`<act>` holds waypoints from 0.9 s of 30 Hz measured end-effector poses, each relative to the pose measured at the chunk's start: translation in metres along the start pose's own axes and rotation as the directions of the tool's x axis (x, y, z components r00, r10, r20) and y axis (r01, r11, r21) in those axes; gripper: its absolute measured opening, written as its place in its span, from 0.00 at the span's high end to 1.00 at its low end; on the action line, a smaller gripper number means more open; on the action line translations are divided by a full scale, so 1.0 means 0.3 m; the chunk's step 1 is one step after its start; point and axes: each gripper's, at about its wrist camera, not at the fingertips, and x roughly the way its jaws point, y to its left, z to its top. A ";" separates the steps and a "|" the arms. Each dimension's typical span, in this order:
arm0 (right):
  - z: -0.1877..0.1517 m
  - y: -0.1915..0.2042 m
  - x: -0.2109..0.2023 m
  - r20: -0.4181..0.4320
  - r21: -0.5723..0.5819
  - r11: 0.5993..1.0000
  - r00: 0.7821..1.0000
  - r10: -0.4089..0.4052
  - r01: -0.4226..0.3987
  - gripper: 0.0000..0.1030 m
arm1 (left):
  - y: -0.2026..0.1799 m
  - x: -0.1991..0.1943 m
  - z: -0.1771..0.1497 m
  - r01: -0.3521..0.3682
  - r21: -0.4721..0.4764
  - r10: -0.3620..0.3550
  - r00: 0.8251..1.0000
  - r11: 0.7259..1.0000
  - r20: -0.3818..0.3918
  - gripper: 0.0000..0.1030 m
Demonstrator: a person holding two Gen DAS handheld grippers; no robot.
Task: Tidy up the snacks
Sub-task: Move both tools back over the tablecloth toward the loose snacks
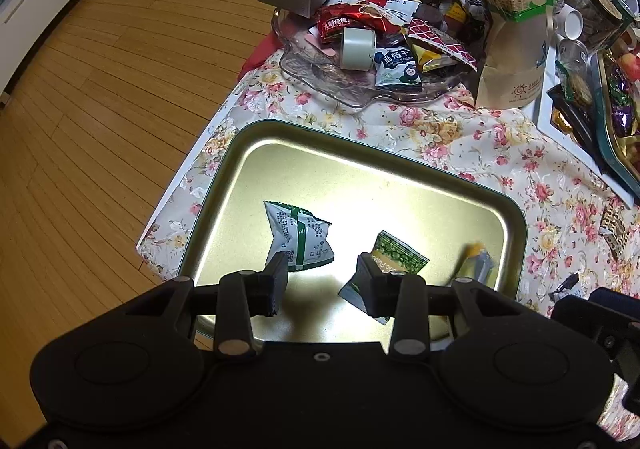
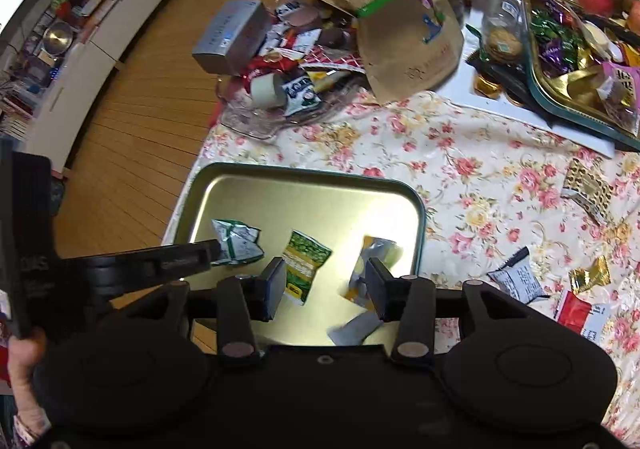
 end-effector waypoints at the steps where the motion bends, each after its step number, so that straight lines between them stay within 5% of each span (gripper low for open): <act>1: 0.000 0.001 -0.003 0.003 -0.002 1.000 1.000 -0.001 0.001 0.54 | -0.002 0.001 -0.001 -0.001 0.003 0.001 1.000 1.000 -0.001 0.54; 13: 0.006 -0.056 0.069 -0.104 0.077 0.993 0.992 -0.078 0.086 0.54 | -0.042 0.010 -0.010 -0.017 0.050 0.017 1.000 0.999 -0.004 0.54; 27: -0.004 -0.110 0.075 -0.135 0.104 0.983 0.981 -0.138 0.153 0.55 | -0.126 -0.012 -0.028 -0.021 0.109 0.019 1.000 0.994 0.019 0.54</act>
